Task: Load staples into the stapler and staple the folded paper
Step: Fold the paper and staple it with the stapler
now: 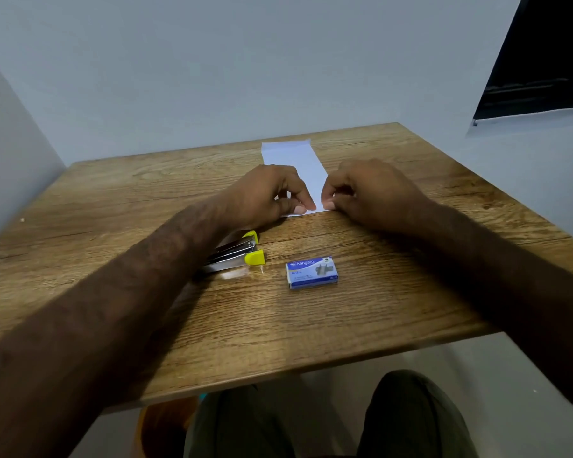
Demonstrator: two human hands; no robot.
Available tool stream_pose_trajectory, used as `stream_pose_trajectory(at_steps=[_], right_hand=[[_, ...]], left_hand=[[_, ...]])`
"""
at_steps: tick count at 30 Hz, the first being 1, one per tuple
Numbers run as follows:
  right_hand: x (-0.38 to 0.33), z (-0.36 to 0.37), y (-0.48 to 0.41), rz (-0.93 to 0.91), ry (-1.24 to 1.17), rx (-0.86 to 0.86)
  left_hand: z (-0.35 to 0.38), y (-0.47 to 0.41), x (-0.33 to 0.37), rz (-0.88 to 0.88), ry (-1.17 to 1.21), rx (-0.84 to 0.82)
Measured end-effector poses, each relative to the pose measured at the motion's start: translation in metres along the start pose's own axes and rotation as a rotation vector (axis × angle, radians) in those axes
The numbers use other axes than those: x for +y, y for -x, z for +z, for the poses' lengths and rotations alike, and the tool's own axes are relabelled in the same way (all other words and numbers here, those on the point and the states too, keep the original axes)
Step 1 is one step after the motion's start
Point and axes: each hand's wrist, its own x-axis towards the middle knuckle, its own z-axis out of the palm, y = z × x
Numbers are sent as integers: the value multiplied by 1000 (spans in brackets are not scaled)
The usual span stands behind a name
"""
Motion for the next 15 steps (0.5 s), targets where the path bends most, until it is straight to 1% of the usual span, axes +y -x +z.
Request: stream_pose_trajectory(at_steps=[3,8,10,12,13,15], right_hand=[[8,0,2,-2,-97,-16],[13,1,0,41,-178,-42],[12,-1,-1,56,-152,-68],[5,-6,-1,38,-74,-70],[-2,-8,1,19,-54,-48],[-20,-10,6,-46,-105,-1]], left_hand=[[-6,5,-6,10,42,-52],[-12,14,-12,0,110,-88],[-13,15,-13,0,107,-102],[-13,15,-12,3,104,-113],[-13,16,-12,-2,109,-117],[-14,16,-13,-16,122,-122]])
